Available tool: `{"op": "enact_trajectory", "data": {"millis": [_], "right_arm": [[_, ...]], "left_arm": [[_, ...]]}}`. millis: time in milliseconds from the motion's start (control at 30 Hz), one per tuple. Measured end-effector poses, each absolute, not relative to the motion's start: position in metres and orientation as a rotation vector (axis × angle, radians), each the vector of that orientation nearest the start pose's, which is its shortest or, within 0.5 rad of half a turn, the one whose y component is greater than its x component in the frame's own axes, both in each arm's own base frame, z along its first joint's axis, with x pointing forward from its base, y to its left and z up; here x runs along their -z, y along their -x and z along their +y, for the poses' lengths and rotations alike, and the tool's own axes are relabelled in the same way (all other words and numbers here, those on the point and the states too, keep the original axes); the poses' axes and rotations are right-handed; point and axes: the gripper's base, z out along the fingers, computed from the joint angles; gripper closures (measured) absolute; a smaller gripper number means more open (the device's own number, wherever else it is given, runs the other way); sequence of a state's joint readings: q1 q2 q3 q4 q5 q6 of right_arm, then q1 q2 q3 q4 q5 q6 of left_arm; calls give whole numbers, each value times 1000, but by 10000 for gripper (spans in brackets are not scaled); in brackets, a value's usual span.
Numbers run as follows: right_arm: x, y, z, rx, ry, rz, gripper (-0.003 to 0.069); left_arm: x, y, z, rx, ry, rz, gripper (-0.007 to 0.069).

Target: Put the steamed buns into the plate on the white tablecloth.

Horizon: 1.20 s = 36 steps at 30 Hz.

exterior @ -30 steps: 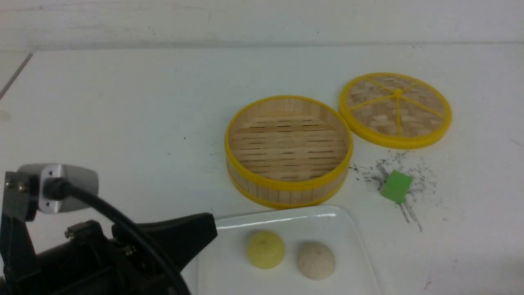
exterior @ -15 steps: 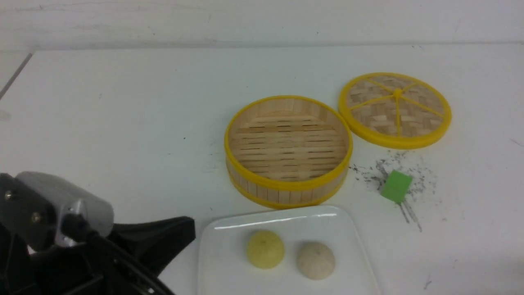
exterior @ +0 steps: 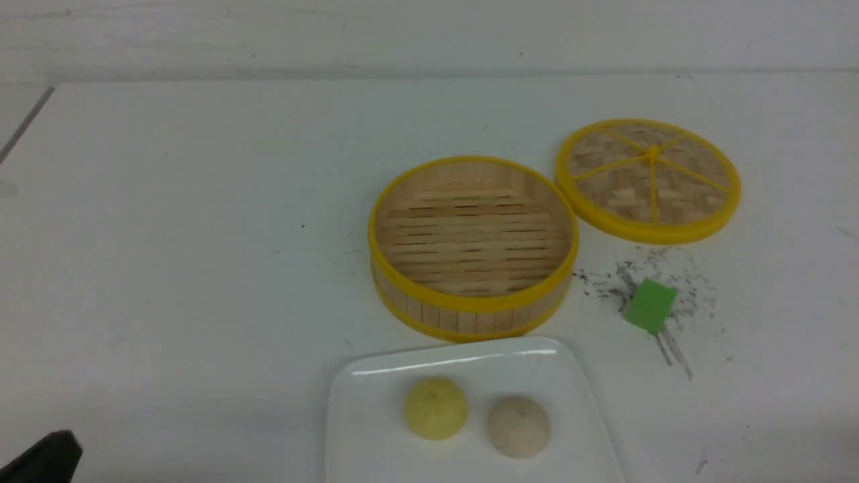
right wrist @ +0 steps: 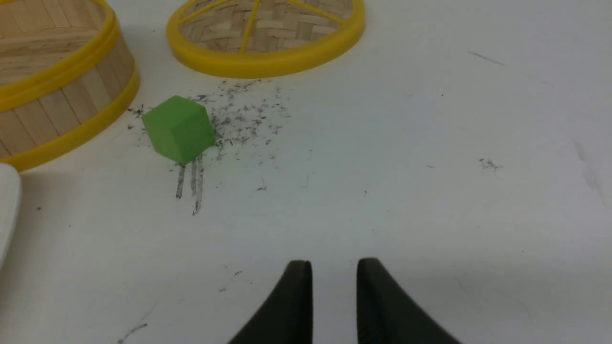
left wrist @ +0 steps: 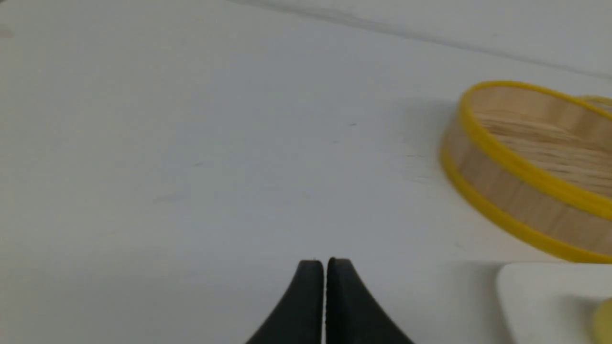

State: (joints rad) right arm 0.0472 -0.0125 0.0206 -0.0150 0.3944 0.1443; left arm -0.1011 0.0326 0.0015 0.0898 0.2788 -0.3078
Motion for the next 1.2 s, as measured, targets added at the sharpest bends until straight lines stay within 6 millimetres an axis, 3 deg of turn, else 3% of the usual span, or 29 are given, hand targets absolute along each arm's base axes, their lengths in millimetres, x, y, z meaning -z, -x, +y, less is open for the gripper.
{"op": "enact_trajectory", "data": {"millis": [133, 1200], "right_arm": [[-171, -52, 2, -116, -83, 1887, 491], [-171, -52, 2, -118, -84, 1887, 440]], "left_arm": [[-172, -53, 2, 140, 200, 1850, 587], [-172, -53, 3, 89, 174, 1859, 570]]}}
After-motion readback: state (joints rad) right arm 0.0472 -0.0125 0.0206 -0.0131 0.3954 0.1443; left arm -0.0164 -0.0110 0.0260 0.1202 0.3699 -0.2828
